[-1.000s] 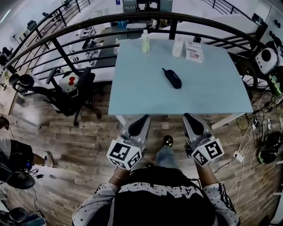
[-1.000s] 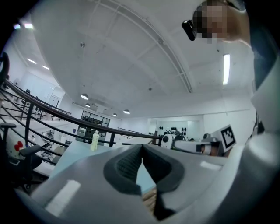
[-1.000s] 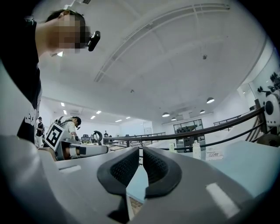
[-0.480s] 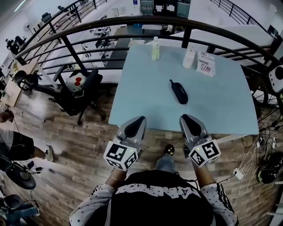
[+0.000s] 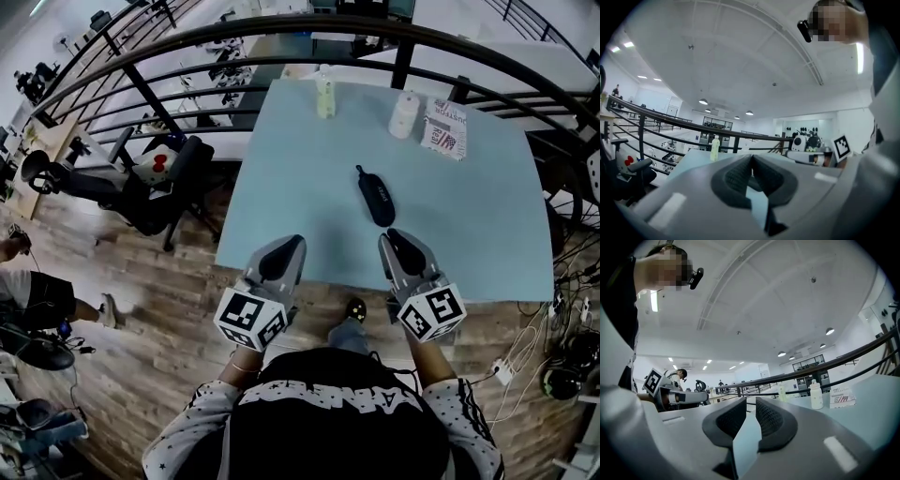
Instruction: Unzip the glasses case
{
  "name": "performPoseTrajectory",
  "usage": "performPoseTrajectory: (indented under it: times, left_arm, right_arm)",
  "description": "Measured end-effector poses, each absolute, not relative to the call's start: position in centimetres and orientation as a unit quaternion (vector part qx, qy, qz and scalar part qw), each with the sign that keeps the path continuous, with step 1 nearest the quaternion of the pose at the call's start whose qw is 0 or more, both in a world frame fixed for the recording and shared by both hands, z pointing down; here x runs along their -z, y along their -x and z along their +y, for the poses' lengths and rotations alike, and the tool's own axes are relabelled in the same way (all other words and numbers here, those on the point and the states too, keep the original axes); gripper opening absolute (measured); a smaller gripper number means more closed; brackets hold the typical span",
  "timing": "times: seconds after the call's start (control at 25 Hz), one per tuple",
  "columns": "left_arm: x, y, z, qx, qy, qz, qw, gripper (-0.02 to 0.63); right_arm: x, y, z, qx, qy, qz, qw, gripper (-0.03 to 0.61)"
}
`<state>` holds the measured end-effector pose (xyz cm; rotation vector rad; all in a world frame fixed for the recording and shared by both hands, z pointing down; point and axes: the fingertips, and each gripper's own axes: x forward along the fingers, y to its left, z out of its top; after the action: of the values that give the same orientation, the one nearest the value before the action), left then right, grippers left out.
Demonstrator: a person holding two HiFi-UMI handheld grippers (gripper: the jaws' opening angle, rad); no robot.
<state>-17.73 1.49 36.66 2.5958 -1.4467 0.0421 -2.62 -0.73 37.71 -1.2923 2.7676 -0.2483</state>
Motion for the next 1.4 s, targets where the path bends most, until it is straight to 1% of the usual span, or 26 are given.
performPoseTrajectory:
  times: [0.44, 0.64, 0.84, 0.92, 1.12, 1.4]
  left_arm:
    - [-38.0, 14.2, -5.7, -0.035, -0.855, -0.509, 0.099, 0.000]
    - [-38.3, 11.4, -8.7, -0.030, -0.857, -0.506, 0.098, 0.000]
    - [-39.0, 9.6, -10.6, -0.013, -0.855, -0.507, 0.113, 0.000]
    - [-39.6, 9.6, -11.0, -0.016, -0.850, -0.513, 0.118, 0.000]
    - [-40.3, 10.5, -11.8, -0.022, -0.840, -0.528, 0.120, 0.000]
    - [-40.5, 11.8, -14.3, -0.021, -0.849, -0.513, 0.123, 0.000]
  right_arm:
    - [-39.7, -1.2, -8.9, 0.106, 0.406, 0.907, 0.034, 0.074]
    - [-40.7, -3.6, -11.5, 0.108, 0.404, 0.908, 0.022, 0.089]
    - [-42.3, -5.5, -13.7, 0.116, 0.406, 0.907, 0.011, 0.107]
    - [-43.1, -5.6, -14.5, 0.125, 0.404, 0.906, 0.002, 0.124]
    - [-45.2, -5.1, -15.7, 0.139, 0.398, 0.907, -0.021, 0.141]
    - [-47.0, -3.0, -16.9, 0.149, 0.407, 0.899, -0.059, 0.187]
